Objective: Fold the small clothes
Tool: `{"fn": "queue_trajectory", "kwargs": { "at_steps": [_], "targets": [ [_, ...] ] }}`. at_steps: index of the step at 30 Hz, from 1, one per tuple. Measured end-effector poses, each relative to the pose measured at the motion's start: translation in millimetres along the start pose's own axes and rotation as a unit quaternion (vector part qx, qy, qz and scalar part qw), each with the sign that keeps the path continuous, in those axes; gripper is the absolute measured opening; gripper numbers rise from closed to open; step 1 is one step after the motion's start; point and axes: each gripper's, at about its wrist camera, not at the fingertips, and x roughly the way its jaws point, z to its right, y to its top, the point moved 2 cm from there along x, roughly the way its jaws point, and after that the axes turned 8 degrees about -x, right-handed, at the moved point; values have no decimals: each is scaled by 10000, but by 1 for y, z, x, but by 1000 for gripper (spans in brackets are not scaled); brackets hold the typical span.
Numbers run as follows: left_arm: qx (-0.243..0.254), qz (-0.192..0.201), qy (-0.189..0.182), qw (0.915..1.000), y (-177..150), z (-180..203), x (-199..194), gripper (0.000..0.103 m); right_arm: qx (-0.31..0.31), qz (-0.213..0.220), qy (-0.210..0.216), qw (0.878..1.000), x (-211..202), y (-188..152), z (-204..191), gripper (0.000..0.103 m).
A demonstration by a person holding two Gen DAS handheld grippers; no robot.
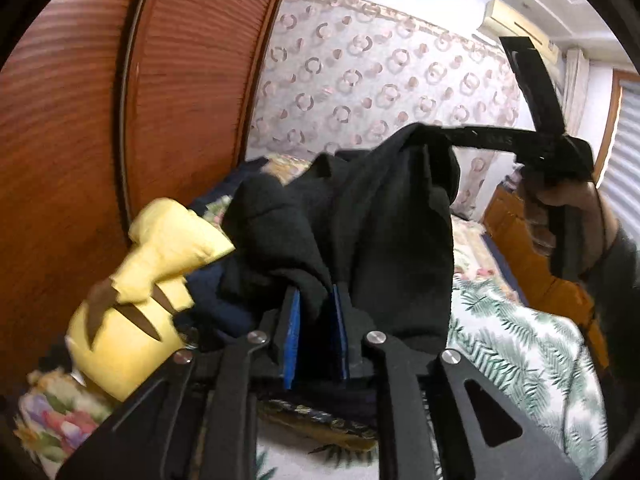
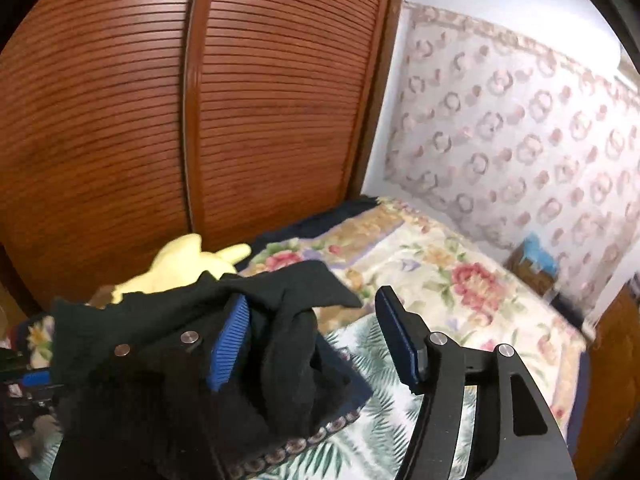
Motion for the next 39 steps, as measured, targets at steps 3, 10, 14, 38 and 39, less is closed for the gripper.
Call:
{"fn": "queue_trajectory", "kwargs": {
  "at_steps": [3,10,14,38,39],
  "targets": [
    [147,148,88,9997,3,4,-16,17,135,-212,366,9990,-10,-10,-1,66],
    [528,194,122,9983,1,17,-43,19,335,-423,491,9973,-39,-40,-16,66],
    [783,174,7,9968,-5,34,-57,19,600,-237,291,9975,-73,-62,-22,66],
    [1562,4,-732,9850,-44,142,-93,23,2009,548,-1626,9645,-312,-207,-63,90],
    [1573,23,-748,9847,-44,145,-95,23,2059,537,-1719,9619,-317,-211,-63,90]
  ]
}}
